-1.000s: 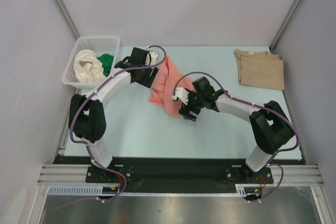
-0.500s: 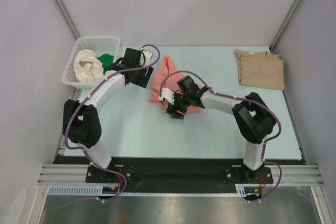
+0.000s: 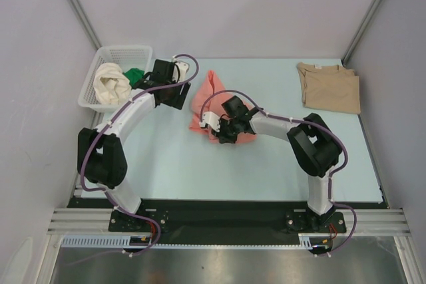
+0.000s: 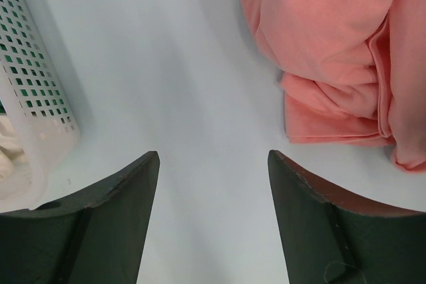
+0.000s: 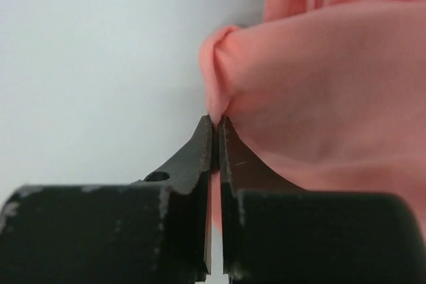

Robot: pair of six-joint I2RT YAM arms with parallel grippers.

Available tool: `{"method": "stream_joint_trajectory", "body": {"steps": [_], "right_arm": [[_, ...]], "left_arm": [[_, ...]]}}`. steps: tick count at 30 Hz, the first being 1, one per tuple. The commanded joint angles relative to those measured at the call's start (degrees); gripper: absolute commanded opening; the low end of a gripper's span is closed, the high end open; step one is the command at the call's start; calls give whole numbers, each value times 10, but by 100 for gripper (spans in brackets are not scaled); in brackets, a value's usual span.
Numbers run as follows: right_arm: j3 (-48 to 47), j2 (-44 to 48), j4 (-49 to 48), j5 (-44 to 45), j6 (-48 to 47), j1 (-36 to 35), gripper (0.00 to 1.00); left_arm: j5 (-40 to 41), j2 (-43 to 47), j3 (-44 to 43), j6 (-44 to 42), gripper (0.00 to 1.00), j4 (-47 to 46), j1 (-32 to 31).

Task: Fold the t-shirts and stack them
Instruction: Flatten the tshirt out

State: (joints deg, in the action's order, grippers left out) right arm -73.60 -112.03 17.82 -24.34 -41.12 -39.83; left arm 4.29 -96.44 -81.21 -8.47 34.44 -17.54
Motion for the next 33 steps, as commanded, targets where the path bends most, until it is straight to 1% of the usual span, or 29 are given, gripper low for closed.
{"method": "stream_joint_trajectory", "body": {"steps": [1,4,7,10,12,14,16,20,22,24,26,28,33], "right_arm": [[-26,84,25,27,-18,13,0],[-58,161,48,35,-38,26,0],[-80,230,48,43,-49,36,0],[-100,275,28,67,-47,51,0],[-107,285,3,79,-35,69,0],[-114,284,-21,95,-8,87,0],[-117,273,-38,105,23,125,0],[-122,224,-58,115,75,202,0],[-132,207,-58,115,98,239,0],[-138,191,-55,111,121,258,0],[-133,184,-53,112,122,270,0],[-118,182,-53,115,122,273,0],[-91,192,-58,108,130,271,0]], "left_arm": [[8,16,-10,-1,72,-18,2],[5,15,-3,-8,72,-28,2],[-8,14,-12,-14,71,-31,2],[-29,6,-35,-15,70,-24,-3],[-35,-4,-46,-18,70,-23,-11],[-39,-21,-58,-14,70,-22,-28],[-67,-38,-73,-12,68,-17,-54],[-92,-79,-98,-15,55,-4,-106],[-101,-96,-102,-16,50,5,-126],[-102,-103,-88,-8,47,4,-133],[-104,-106,-75,-5,47,-1,-137],[-104,-115,-63,-5,47,-5,-137],[-103,-141,-68,-4,48,2,-137]]}}
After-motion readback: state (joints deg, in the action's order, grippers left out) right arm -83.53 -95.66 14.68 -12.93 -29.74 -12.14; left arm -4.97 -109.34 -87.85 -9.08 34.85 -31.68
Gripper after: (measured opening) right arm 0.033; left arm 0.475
